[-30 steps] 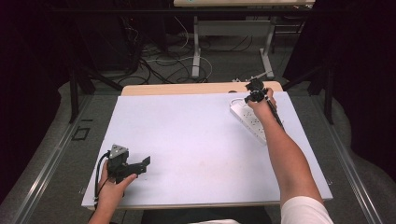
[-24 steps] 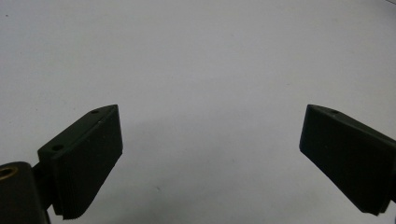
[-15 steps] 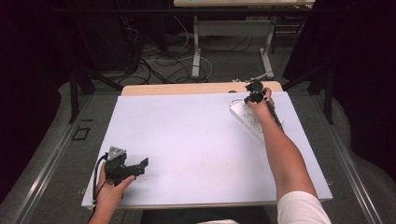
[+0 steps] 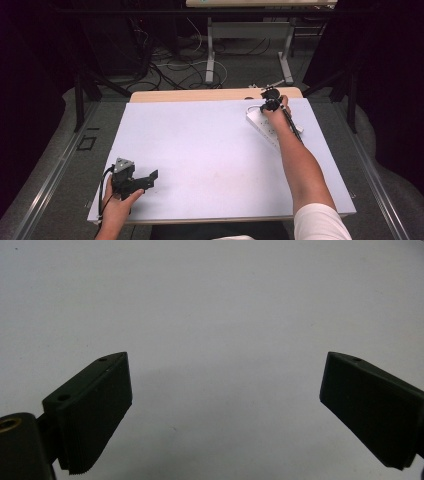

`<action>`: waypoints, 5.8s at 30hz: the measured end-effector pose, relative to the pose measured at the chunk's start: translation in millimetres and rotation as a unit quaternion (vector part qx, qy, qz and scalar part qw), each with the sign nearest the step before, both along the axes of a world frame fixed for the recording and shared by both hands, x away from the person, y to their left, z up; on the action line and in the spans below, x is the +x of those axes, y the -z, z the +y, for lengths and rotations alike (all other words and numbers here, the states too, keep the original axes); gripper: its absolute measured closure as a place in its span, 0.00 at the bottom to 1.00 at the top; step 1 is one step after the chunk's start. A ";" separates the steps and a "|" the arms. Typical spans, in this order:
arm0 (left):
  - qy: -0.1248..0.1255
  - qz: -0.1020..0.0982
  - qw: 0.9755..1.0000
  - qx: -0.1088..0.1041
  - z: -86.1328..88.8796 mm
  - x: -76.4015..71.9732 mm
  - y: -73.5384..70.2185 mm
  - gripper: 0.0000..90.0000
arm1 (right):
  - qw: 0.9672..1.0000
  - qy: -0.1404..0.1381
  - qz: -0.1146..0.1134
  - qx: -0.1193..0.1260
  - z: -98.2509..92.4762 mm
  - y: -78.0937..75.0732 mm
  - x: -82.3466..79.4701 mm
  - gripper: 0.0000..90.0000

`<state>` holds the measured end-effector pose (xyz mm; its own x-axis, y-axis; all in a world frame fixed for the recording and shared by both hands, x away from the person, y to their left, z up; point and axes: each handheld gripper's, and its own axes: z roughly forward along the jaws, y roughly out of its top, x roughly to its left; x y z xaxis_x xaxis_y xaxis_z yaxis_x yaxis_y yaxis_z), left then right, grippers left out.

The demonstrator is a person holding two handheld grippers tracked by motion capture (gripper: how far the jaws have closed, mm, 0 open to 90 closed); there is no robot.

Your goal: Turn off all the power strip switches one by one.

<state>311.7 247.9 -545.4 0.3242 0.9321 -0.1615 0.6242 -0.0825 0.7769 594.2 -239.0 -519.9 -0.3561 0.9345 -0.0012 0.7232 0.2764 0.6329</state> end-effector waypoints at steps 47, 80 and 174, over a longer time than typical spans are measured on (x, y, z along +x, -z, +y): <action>0.011 0.004 1.000 0.008 -3.0 2.4 -0.5 0.08 | 1.000 0.005 0.003 -0.013 1.8 -0.6 -6.4 1.00; 0.008 -0.001 1.000 0.004 -3.2 3.4 -2.1 0.08 | 0.999 0.008 0.034 -0.024 -9.9 -22.1 -19.6 1.00; 0.013 0.003 1.000 0.007 -7.3 7.0 -1.6 0.08 | 0.996 0.040 0.074 -0.008 -39.6 -13.6 -37.2 1.00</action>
